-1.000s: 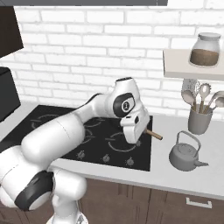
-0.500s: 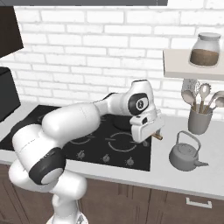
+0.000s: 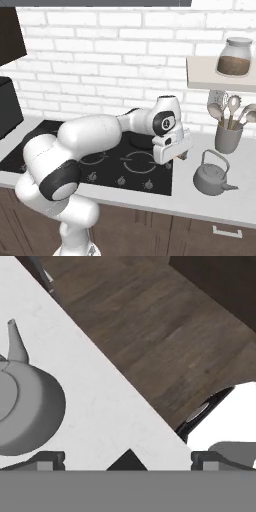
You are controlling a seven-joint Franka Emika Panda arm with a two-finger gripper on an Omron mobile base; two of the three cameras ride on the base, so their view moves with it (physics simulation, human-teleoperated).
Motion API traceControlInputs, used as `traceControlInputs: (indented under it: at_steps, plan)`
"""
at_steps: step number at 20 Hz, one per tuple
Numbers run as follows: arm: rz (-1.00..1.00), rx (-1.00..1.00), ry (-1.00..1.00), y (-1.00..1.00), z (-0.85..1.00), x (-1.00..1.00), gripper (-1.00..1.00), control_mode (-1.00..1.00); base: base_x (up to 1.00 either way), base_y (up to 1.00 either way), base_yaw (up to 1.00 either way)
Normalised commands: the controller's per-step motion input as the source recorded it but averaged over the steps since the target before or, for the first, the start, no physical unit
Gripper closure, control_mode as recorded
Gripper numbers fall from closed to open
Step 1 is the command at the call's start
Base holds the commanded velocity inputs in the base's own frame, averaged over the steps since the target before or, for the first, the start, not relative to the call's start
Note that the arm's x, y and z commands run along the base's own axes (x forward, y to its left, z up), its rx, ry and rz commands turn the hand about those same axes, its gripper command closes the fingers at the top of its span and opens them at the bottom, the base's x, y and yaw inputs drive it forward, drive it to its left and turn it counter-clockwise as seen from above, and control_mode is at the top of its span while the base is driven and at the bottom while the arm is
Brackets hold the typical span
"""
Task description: Pick the kettle from the counter and place it on a stove burner. Then turn the burner on.
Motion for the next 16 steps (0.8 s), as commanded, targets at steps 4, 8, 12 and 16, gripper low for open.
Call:
traceControlInputs:
  at_steps: [4, 8, 12, 16]
  plan:
    - [0.00, -0.10, -0.04, 0.10, -0.23, 0.27, -1.00, -1.00, 0.00, 0.00, 0.00]
    - [0.00, -0.11, 0.00, 0.01, -0.25, 0.28, -1.00, -1.00, 0.00, 0.00, 0.00]
    - [0.00, -0.08, 0.00, 0.00, -0.16, 0.39, -1.00, -1.00, 0.00, 0.00, 0.00]
    - [0.00, -0.06, 0.01, 0.00, -0.06, 0.44, -1.00, -1.00, 0.00, 0.00, 0.00]
